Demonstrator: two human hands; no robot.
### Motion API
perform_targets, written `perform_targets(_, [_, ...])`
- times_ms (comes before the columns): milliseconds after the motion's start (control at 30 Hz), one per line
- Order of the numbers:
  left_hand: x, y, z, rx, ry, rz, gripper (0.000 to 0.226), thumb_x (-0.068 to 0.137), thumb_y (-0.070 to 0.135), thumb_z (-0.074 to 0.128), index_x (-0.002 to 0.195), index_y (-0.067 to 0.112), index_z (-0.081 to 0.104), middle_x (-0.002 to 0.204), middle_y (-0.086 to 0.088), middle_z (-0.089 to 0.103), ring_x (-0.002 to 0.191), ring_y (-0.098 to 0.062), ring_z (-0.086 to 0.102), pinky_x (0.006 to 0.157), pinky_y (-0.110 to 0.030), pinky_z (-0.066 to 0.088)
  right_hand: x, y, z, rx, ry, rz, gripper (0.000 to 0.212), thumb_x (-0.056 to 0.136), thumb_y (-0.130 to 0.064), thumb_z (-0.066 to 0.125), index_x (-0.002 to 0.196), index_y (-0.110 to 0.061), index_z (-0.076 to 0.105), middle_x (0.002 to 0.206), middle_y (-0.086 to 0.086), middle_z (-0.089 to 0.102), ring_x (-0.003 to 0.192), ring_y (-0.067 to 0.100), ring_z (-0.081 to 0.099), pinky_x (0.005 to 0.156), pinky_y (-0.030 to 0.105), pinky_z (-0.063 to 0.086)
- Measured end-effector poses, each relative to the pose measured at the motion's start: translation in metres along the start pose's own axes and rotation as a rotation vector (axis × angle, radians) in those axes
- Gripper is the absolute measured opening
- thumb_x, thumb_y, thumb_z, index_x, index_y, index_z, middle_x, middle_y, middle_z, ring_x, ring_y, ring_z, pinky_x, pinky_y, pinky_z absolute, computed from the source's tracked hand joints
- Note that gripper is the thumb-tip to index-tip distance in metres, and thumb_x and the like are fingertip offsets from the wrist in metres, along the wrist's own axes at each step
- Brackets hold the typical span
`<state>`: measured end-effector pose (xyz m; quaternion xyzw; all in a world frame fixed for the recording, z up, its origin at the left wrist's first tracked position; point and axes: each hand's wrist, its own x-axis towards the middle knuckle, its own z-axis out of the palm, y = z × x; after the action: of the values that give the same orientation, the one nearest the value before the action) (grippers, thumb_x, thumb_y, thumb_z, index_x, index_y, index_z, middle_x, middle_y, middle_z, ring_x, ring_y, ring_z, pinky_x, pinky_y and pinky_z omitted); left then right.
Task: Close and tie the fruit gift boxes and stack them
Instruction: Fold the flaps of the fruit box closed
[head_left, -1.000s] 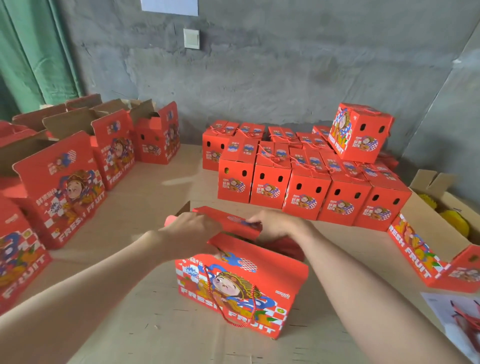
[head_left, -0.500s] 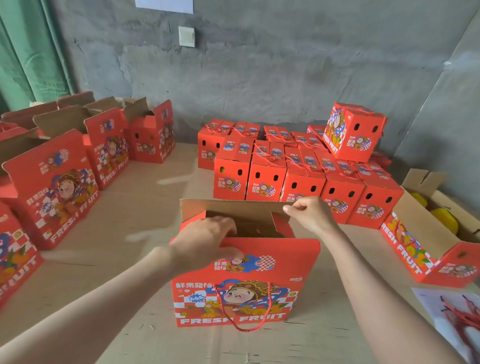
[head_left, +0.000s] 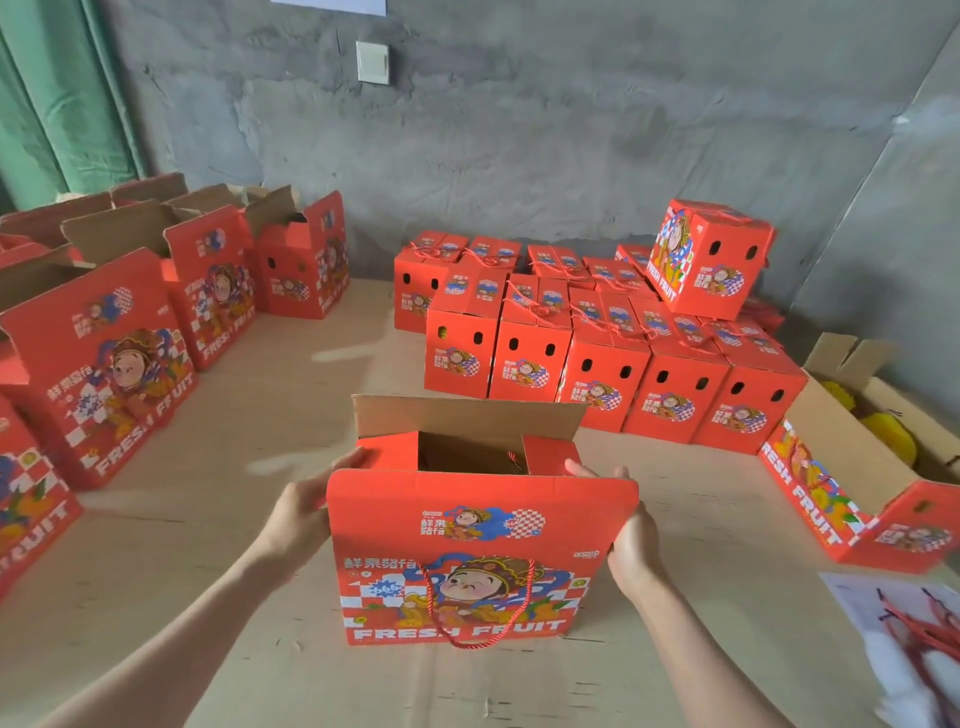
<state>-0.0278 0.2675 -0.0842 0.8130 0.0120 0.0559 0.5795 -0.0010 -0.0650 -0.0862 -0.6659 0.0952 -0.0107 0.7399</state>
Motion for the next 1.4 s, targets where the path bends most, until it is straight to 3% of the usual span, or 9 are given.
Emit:
perform_targets(333, [0.009, 0.012, 0.003, -0.201, 0.017, -0.096, 0.041, 0.087, 0.000, 0.059, 0.128, 0.004, 0.057, 0.111, -0.007, 0.068, 0.091, -0.021, 0.062, 0.081, -0.045, 0.052, -0.015, 0.008, 0.005, 0.058, 0.017, -0.040, 0.066, 0.090, -0.061, 0.022, 0.104, -0.021, 0.073, 0.095, -0.006, 0.075, 0.082, 0.008, 0.071, 0.056, 0.017, 0.053])
perform_targets(533, [0.015, 0.015, 0.000, -0.191, 0.056, -0.121, 0.039, 0.093, -0.007, 0.046, 0.127, 0.007, 0.057, 0.095, -0.012, 0.061, 0.087, -0.022, 0.046, 0.077, -0.039, 0.036, -0.034, 0.006, 0.000, 0.154, -0.114, -0.092, 0.074, 0.084, -0.064, 0.023, 0.120, -0.012, 0.063, 0.114, 0.004, 0.070, 0.102, 0.015, 0.066, 0.074, 0.024, 0.053])
perform_targets(767, [0.013, 0.011, -0.005, -0.281, 0.188, -0.099, 0.028, 0.088, -0.011, 0.050, 0.092, 0.010, 0.069, 0.079, 0.000, 0.073, 0.068, -0.010, 0.065, 0.061, -0.025, 0.051, -0.043, -0.013, 0.004, -0.153, -0.143, -0.266, 0.051, 0.081, -0.055, 0.050, 0.111, -0.016, 0.062, 0.101, 0.003, 0.072, 0.095, 0.019, 0.069, 0.074, 0.031, 0.055])
perform_targets(867, [0.013, 0.012, -0.011, -0.561, 0.121, -0.188, 0.032, 0.101, 0.034, 0.040, 0.091, 0.012, 0.062, 0.084, -0.007, 0.067, 0.070, -0.014, 0.059, 0.067, -0.029, 0.043, -0.038, -0.020, 0.008, -0.239, -0.039, -0.360, 0.036, 0.090, -0.041, 0.059, 0.123, -0.030, 0.050, 0.118, 0.003, 0.061, 0.106, 0.018, 0.060, 0.091, 0.039, 0.050])
perform_targets(967, [0.013, 0.012, -0.013, -0.511, 0.006, -0.192, 0.070, 0.082, 0.071, 0.027, 0.101, 0.014, 0.064, 0.096, -0.006, 0.073, 0.086, -0.016, 0.065, 0.080, -0.032, 0.043, -0.038, -0.022, 0.011, -0.275, -0.004, -0.452, 0.037, 0.092, -0.019, 0.057, 0.121, -0.040, 0.045, 0.113, -0.011, 0.058, 0.101, 0.002, 0.056, 0.090, 0.018, 0.044])
perform_targets(1033, [0.011, 0.016, -0.006, -0.444, 0.038, -0.184, 0.072, 0.075, 0.075, 0.032, 0.095, 0.017, 0.069, 0.093, -0.003, 0.074, 0.090, -0.015, 0.065, 0.086, -0.032, 0.043, -0.039, -0.022, 0.014, -0.370, 0.031, -0.516, 0.034, 0.095, -0.014, 0.056, 0.115, -0.040, 0.049, 0.112, -0.023, 0.057, 0.093, -0.009, 0.056, 0.079, 0.007, 0.042])
perform_targets(1167, [0.010, 0.026, 0.007, -0.347, 0.187, -0.245, 0.078, 0.068, 0.083, 0.029, 0.081, 0.019, 0.070, 0.078, -0.001, 0.074, 0.085, -0.017, 0.065, 0.081, -0.033, 0.045, -0.036, -0.022, 0.020, -0.518, 0.083, -0.557, 0.016, 0.099, -0.019, 0.048, 0.107, -0.030, 0.056, 0.064, -0.006, 0.056, 0.043, 0.004, 0.045, 0.043, 0.013, 0.035])
perform_targets(1267, [0.006, 0.022, 0.006, -0.359, 0.162, -0.300, 0.085, 0.059, 0.091, 0.026, 0.076, 0.023, 0.074, 0.081, 0.001, 0.075, 0.086, -0.016, 0.068, 0.084, -0.034, 0.047, -0.039, -0.025, 0.018, -0.557, 0.050, -0.555, 0.016, 0.098, -0.030, 0.044, 0.106, -0.023, 0.056, 0.054, 0.001, 0.049, 0.042, 0.006, 0.043, 0.042, 0.017, 0.033])
perform_targets(1400, [-0.007, 0.014, -0.004, -0.276, -0.078, -0.217, 0.082, 0.054, 0.099, 0.024, 0.079, 0.037, 0.072, 0.081, 0.026, 0.070, 0.084, 0.013, 0.062, 0.083, -0.016, 0.038, -0.051, -0.028, 0.003, -0.649, -0.053, -0.584, 0.024, 0.093, -0.039, 0.042, 0.110, -0.028, 0.054, 0.054, -0.009, 0.054, 0.045, 0.004, 0.048, 0.043, 0.010, 0.032])
